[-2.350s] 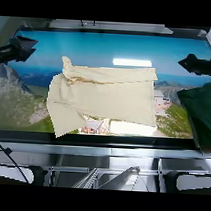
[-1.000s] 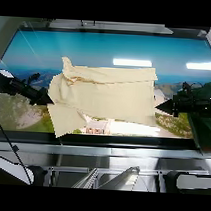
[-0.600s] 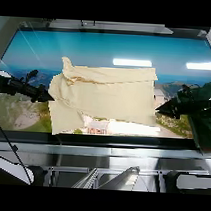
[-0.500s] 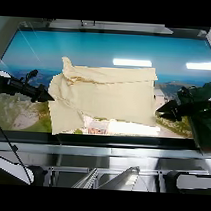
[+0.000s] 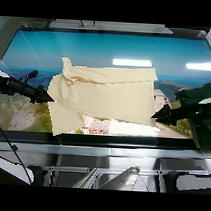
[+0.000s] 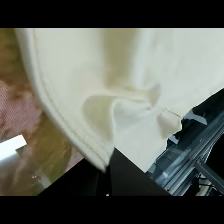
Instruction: Fold the shirts.
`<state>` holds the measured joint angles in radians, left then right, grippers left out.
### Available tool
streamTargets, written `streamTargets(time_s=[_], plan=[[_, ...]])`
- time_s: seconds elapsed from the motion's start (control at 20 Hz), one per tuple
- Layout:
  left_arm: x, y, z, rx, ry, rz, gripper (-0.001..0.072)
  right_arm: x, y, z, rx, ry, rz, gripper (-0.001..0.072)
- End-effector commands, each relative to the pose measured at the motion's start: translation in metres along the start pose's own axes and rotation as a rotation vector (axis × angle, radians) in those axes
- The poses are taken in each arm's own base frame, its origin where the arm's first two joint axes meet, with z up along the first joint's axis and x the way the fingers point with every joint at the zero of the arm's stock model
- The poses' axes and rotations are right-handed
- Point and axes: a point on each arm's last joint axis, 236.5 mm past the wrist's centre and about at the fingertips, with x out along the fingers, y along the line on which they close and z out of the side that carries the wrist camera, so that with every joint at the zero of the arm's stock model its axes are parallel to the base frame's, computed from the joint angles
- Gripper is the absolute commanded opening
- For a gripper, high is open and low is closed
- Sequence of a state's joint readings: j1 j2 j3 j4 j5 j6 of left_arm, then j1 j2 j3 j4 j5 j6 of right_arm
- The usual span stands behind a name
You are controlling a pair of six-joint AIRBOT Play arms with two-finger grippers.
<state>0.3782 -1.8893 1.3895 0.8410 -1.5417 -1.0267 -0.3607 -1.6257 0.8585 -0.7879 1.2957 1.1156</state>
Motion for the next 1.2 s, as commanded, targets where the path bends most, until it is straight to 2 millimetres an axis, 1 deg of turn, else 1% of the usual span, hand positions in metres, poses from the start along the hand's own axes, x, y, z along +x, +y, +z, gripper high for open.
streamTargets(time_s=[0.0,0.1,0.35,0.4,0.45,0.5,0.55,0.6,0.65,0.7,0.75,0.8,0.85,0.9,0.95,1.0,1.05,1.1,1.15], plan=[[0.000,-0.001,-0.002,0.001,0.011,-0.005,0.0026,0.021,0.005,-0.007,-0.026,0.033,-0.031,0.0323],[0.000,-0.003,-0.005,0.001,0.021,-0.011,0.0026,0.023,0.009,-0.007,-0.043,0.036,-0.022,0.0323],[0.000,-0.005,-0.010,0.000,0.042,-0.024,0.0025,0.017,0.010,-0.012,-0.026,0.051,0.006,0.0321],[0.000,-0.006,-0.010,0.001,0.041,-0.024,0.0026,0.017,0.013,-0.011,-0.022,0.046,0.015,0.0310],[0.000,-0.006,-0.010,0.001,0.042,-0.024,0.0025,0.018,0.017,-0.008,-0.024,0.035,0.033,0.0138],[0.000,-0.006,-0.010,-0.004,0.042,-0.025,0.0026,0.018,0.024,-0.001,-0.029,0.004,0.059,0.0023],[0.000,-0.008,-0.009,-0.007,0.041,-0.035,0.0025,0.018,0.032,0.007,-0.032,-0.030,0.087,0.0024],[-0.001,-0.016,-0.009,-0.006,0.040,-0.065,0.0018,0.016,0.042,0.013,-0.043,-0.059,0.127,0.0023],[-0.004,-0.028,-0.010,0.001,0.040,-0.104,0.0017,0.010,0.060,0.017,-0.066,-0.085,0.190,0.0023],[-0.012,-0.047,-0.010,0.027,0.025,-0.151,0.0016,-0.002,0.082,0.017,-0.103,-0.111,0.261,0.0022],[-0.023,-0.072,-0.009,0.079,-0.014,-0.205,0.0016,-0.023,0.111,0.016,-0.158,-0.151,0.348,0.0022],[-0.040,-0.108,-0.011,0.162,-0.066,-0.275,0.0016,-0.049,0.140,0.013,-0.224,-0.204,0.423,0.0023],[-0.060,-0.147,-0.017,0.250,-0.112,-0.349,0.0016,-0.086,0.171,0.008,-0.303,-0.277,0.482,0.0022],[-0.087,-0.195,-0.029,0.360,-0.166,-0.433,0.0016,-0.125,0.198,0.000,-0.397,-0.368,0.512,0.0023],[-0.115,-0.243,-0.046,0.476,-0.231,-0.508,0.0015,-0.170,0.227,-0.011,-0.503,-0.488,0.525,0.0022],[-0.149,-0.297,-0.071,0.621,-0.323,-0.585,0.0015,-0.223,0.258,-0.029,-0.619,-0.639,0.531,0.0023],[-0.182,-0.344,-0.098,0.762,-0.425,-0.637,0.0015,-0.274,0.290,-0.055,-0.737,-0.795,0.533,0.0024],[-0.216,-0.392,-0.130,0.907,-0.560,-0.672,0.0016,-0.312,0.315,-0.085,-0.838,-0.927,0.518,0.0024],[-0.247,-0.436,-0.165,1.032,-0.707,-0.676,0.0016,-0.341,0.336,-0.114,-0.927,-1.047,0.478,0.0024]])
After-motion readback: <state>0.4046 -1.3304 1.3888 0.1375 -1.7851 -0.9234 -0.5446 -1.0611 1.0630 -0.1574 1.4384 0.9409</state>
